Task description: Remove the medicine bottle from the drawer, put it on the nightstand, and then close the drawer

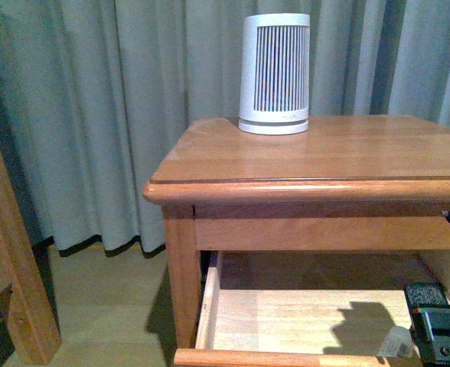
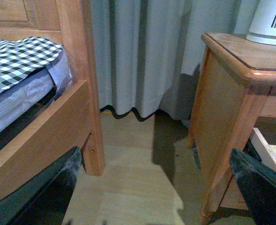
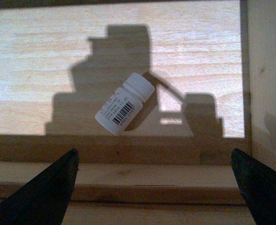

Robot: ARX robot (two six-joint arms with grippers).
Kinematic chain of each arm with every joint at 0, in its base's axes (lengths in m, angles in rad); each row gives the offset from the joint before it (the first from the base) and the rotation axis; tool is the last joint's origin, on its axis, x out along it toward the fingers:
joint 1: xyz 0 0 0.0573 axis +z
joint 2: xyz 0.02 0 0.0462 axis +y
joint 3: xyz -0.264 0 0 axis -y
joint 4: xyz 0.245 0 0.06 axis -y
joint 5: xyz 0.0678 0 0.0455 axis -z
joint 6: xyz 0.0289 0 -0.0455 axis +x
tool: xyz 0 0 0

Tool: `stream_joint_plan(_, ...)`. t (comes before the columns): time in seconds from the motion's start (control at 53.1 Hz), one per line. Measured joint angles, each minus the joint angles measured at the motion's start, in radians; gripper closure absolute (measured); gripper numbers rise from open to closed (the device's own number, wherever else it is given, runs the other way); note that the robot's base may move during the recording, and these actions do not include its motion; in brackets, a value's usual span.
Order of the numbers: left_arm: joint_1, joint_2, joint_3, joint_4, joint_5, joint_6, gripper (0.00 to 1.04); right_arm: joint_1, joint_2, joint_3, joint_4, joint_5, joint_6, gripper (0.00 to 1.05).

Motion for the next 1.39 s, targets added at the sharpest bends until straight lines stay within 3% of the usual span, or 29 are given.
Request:
stream_joint_plan(0.509, 0.000, 0.000, 0.000, 0.000, 0.000, 0.000, 0.07, 0.115, -0.110, -0.026, -0.171, 0.079, 0.152, 0.07)
stream_joint_plan(0.923, 0.000, 0.000, 0.000, 0.000, 0.000, 0.000, 0.07, 0.025, 0.012, 0.164, -0.255, 0.075, 0.235, 0.07)
stream_joint_plan(1.394, 0.000, 0.000, 0.000, 0.000, 0.000, 0.000, 0.07, 0.036, 0.228, 0.303, -0.302, 0.067, 0.302, 0.07)
